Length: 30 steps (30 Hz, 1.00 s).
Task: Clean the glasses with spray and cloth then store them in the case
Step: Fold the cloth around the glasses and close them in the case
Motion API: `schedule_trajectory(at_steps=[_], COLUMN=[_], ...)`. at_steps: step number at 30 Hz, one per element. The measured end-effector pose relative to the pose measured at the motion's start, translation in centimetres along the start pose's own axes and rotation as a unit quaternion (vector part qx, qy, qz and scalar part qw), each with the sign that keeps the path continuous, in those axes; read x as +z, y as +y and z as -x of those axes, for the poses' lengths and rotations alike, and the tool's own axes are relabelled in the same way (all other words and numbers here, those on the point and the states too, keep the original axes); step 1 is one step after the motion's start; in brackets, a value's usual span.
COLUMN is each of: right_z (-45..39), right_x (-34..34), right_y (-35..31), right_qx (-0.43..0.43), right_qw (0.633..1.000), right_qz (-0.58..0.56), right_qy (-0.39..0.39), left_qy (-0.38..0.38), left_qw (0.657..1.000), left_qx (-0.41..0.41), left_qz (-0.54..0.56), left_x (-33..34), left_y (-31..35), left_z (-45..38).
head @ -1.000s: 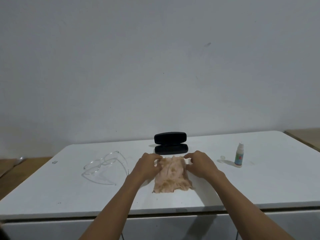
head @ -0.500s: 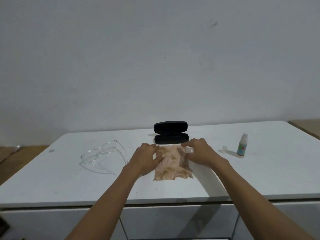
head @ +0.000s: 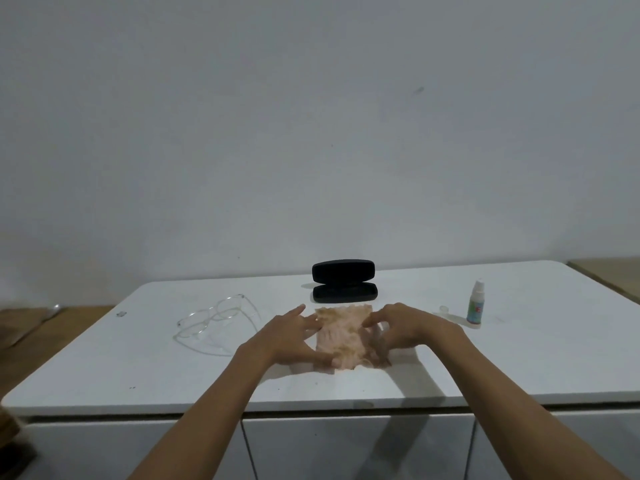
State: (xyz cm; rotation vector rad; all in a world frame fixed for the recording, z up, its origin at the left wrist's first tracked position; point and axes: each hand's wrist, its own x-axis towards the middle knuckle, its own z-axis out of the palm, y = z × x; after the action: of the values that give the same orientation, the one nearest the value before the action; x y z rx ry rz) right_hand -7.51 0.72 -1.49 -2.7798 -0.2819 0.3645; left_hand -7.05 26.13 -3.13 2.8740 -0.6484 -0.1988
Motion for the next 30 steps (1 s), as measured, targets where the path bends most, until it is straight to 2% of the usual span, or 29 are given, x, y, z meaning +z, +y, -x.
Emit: schedule_trajectory(at_steps=[2, 6, 12, 17, 22, 27, 30], right_z=[-0.3, -2.2, -6.9, -9.1, -10.6, -11.3, -11.5], right_x=[0.0, 1.3, 4.3, 6.0, 7.5, 8.4, 8.3], right_y=[-1.0, -5.3, -12.5, -15.4, -15.7, -16.0, -16.1], right_qx=[-0.023, -0.1, -0.182, -0.197, -0.19, -0.2, -0.209], right_qw=[0.999, 0.988, 0.978, 0.976, 0.971, 0.962, 0.944], right_qz=[-0.024, -0.062, -0.04, -0.017, -0.044, -0.062, -0.089], right_qy=[0.037, 0.102, 0.096, 0.095, 0.138, 0.176, 0.239], left_qy=[0.055, 0.157, 0.256, 0.305, 0.314, 0.326, 0.392], left_qw=[0.997, 0.984, 0.961, 0.944, 0.935, 0.924, 0.901], left_qx=[-0.022, -0.058, -0.106, -0.123, -0.131, -0.123, -0.106], left_qz=[0.053, 0.068, 0.017, 0.014, -0.099, -0.16, -0.152], left_x=[-0.4, -1.6, -2.1, -1.8, -0.8, -0.1, 0.0], left_y=[-0.8, -3.9, -9.1, -11.8, -14.5, -16.0, -16.0], left_z=[0.6, 2.8, 7.8, 10.6, 11.0, 10.3, 9.8])
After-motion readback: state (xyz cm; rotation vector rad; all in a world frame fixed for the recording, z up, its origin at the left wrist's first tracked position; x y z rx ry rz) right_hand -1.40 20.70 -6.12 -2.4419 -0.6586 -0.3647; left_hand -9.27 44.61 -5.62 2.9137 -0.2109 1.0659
